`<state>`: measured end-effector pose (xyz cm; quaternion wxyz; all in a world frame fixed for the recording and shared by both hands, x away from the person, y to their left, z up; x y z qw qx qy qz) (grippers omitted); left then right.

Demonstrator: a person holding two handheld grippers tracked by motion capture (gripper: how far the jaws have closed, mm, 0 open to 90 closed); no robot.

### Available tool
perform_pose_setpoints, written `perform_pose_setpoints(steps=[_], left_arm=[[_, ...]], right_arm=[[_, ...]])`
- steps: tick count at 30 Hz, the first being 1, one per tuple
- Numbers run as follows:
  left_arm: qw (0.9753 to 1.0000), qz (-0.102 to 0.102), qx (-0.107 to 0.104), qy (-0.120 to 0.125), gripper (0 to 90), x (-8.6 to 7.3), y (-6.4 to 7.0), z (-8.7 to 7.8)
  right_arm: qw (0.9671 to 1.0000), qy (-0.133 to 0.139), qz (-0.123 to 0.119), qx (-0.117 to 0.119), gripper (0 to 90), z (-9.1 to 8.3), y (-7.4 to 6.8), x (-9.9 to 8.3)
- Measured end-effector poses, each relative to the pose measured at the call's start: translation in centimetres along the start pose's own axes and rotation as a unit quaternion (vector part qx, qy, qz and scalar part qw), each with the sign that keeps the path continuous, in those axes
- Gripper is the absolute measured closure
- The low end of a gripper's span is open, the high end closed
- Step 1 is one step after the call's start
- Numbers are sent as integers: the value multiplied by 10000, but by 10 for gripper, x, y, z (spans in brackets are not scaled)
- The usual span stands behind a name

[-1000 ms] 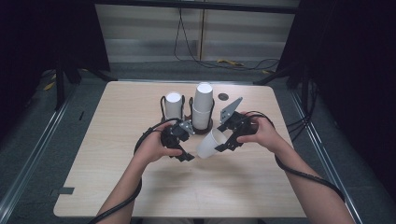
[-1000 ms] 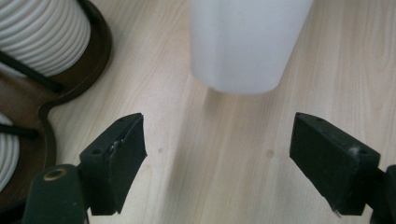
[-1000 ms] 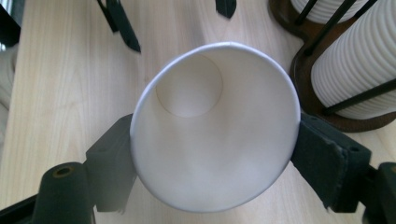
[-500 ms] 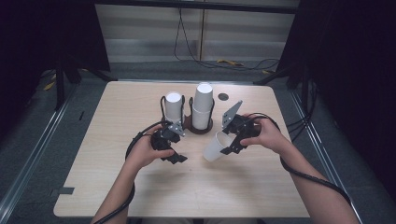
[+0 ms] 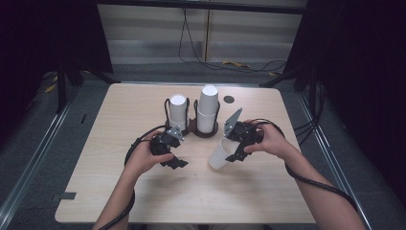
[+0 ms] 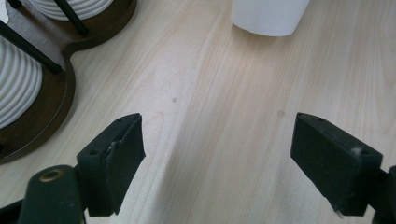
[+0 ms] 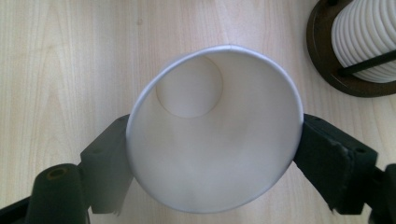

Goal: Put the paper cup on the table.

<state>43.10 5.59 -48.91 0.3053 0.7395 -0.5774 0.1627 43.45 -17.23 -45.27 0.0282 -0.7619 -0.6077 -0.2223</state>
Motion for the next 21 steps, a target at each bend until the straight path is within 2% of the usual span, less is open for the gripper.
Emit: perform_pose_setpoints(steps=[4, 5, 7, 14, 17, 21], left_arm=[[10000, 14, -27, -6, 171, -1, 0, 1], [10000, 54, -16, -74, 171, -2, -1, 0], [10000, -6, -6, -15, 171, -2, 0, 1], [10000, 0, -18, 17, 171, -2, 0, 1], [10000, 8, -27, 16, 172, -2, 1, 1], [10000, -7, -35, 4, 172, -4, 1, 2]], right_arm=[[10000, 13, -46, -8, 177, 0, 0, 0], [10000, 22, -43, -3, 176, 0, 0, 0], [10000, 48, -22, 6, 174, 0, 0, 0], [9999, 122, -73, -45, 143, 2, 0, 2], [9998, 213, 39, 23, 136, 0, -1, 3], [9995, 295, 59, -29, 135, 0, 1, 3]])
Point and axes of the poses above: each handheld gripper's, and its own axes: z roughly forward along the jaws, x roughly out of its top, y roughly to its right, the point moved 5 cm from there along z, roughly forward along the jaws, and after that the axes turned 14 degrees about -x, right-handed, at the moved point
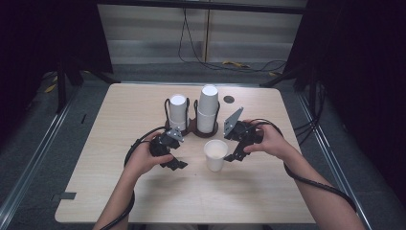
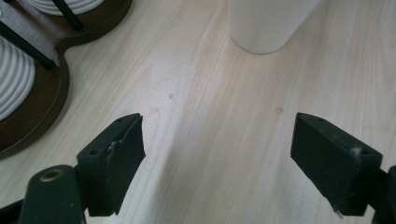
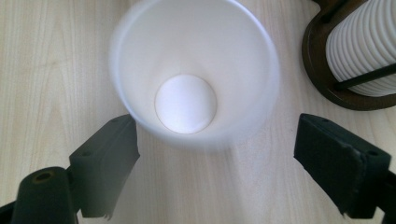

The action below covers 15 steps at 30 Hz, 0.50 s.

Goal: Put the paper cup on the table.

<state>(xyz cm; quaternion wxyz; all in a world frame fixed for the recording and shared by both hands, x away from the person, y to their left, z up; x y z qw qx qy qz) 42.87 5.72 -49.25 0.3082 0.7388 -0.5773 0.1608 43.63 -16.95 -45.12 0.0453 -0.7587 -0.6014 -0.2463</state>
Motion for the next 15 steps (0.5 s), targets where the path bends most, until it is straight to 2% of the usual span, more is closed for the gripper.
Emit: perform_pose_setpoints(steps=[3, 5, 15], left_arm=[[10000, 16, -6, -22, 172, -1, 0, 0], [10000, -21, -5, -1, 172, -2, 0, 0], [10000, 19, 0, -69, 172, -5, 1, -2]], right_arm=[[10000, 36, 38, 8, 135, 0, 0, -1], [9998, 171, 38, 23, 135, 2, 0, -2], [9994, 293, 201, 42, 135, 5, -4, -12]])
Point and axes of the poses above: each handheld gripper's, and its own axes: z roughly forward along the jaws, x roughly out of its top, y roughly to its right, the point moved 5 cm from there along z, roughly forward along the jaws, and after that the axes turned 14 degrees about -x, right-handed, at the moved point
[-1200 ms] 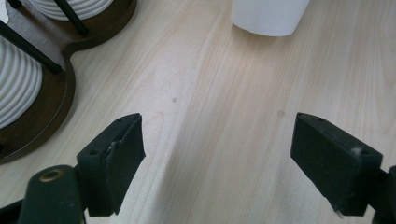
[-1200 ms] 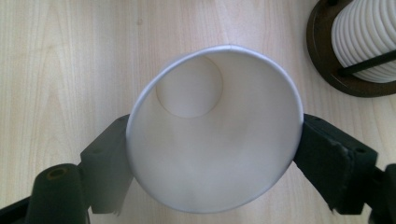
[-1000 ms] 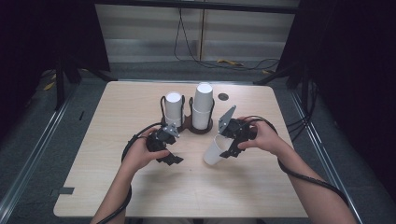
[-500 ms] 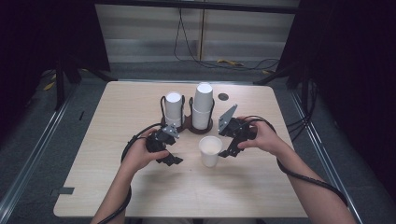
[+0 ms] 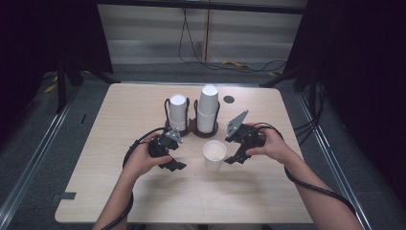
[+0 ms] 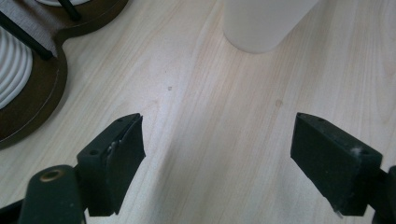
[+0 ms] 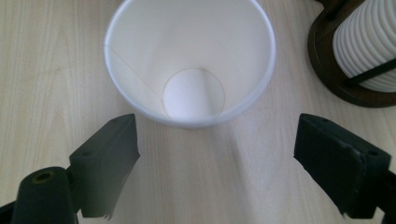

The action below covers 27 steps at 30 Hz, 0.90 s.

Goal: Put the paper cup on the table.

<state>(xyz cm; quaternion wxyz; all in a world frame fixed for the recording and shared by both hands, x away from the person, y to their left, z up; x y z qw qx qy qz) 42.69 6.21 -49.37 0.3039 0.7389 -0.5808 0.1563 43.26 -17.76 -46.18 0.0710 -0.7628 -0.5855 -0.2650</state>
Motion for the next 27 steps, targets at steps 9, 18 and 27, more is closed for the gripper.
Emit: perform_pose_setpoints(steps=[9, 18, 27], left_arm=[[10000, -64, 21, 29, 171, -4, -1, 0], [9999, -100, 33, 12, 172, -9, -3, 3], [9999, -88, 30, -41, 172, -12, -3, 3]], right_arm=[[9986, 105, 508, -88, 135, 4, -3, -23], [9964, 195, 797, -222, 135, 7, -7, -45], [9941, 74, 990, -432, 135, 7, -7, -70]])
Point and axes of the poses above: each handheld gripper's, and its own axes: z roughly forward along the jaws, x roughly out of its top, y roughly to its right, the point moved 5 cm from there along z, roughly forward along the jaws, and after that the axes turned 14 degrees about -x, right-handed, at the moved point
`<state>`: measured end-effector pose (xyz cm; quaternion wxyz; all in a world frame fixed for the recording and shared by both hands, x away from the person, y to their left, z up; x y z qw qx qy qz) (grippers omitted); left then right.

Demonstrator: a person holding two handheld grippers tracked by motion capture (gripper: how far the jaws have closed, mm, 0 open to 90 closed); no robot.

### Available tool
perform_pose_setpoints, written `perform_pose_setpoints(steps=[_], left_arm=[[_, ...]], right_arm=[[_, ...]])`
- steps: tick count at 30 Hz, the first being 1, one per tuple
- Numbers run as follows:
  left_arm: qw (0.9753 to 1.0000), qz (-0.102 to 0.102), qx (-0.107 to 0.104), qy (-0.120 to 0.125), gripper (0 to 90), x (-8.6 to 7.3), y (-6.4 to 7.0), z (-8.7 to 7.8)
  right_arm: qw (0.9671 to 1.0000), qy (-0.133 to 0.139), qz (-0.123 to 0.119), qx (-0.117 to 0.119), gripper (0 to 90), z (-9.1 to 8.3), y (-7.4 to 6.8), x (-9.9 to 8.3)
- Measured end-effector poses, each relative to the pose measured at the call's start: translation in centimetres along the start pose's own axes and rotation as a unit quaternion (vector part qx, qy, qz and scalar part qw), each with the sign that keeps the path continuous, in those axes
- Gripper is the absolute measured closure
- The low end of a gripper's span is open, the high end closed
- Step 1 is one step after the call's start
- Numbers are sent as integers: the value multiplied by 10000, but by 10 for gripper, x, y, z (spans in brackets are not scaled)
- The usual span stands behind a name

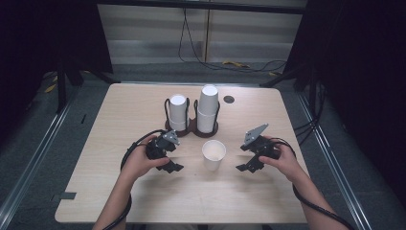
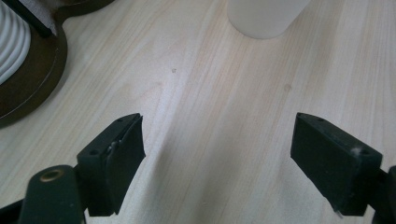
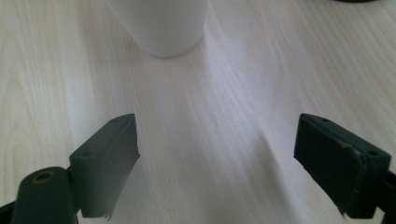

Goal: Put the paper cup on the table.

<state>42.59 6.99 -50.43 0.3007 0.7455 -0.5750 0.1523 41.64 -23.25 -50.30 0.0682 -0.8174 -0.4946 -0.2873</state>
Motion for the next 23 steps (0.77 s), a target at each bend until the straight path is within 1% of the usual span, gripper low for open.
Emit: perform_pose_setpoints(steps=[1, 4, 5, 6, 8, 9, 13, 14, 16, 18, 20, 21, 23], left_arm=[[10000, -28, 17, 36, 172, 0, 0, 1], [10000, -3, 44, -21, 172, -5, -2, 1], [10000, -3, 44, -21, 172, -5, -2, 1], [10000, -64, 49, 26, 172, -6, -2, 2], [10000, -44, 68, -9, 171, -8, -3, 2], [9999, -70, 71, 21, 172, -9, -3, 1], [9999, -73, 115, 17, 172, -13, -7, -1], [9999, -60, 108, 18, 172, -14, -7, -2], [9999, -84, 116, 52, 172, -15, -7, -3], [9999, -87, 117, 77, 172, -15, -7, -4], [9999, -48, 126, 48, 172, -16, -8, -4], [9999, 34, 115, -42, 172, -17, -9, -5], [9999, -10, 139, -2, 172, -17, -9, -5]], right_arm=[[10000, 3, 24, -24, 135, -1, 1, -2], [9999, -4, 111, -50, 135, -2, 3, -9], [9999, -4, 111, -50, 135, -2, 3, -9], [9999, 2, 104, -61, 135, -2, 3, -11], [9999, 41, 113, -107, 135, -2, 5, -14], [9998, 46, 183, -105, 135, -3, 5, -15], [9997, 17, 153, -178, 134, -4, 8, -23], [9996, 11, 205, -185, 135, -4, 9, -26], [9997, 60, 170, -190, 135, -4, 10, -26], [9995, 70, 228, -206, 135, -5, 11, -27], [9995, 82, 225, -210, 135, -5, 11, -27], [9995, 82, 225, -210, 135, -5, 11, -27], [9995, 88, 210, -220, 135, -5, 11, -27]])
Point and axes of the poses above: each handheld gripper's, and its own axes: z roughly forward along the jaws, x roughly out of its top, y roughly to its right, the point moved 5 cm from there along z, roughly forward along the jaws, and after that the axes turned 14 degrees about -x, right-handed, at the moved point
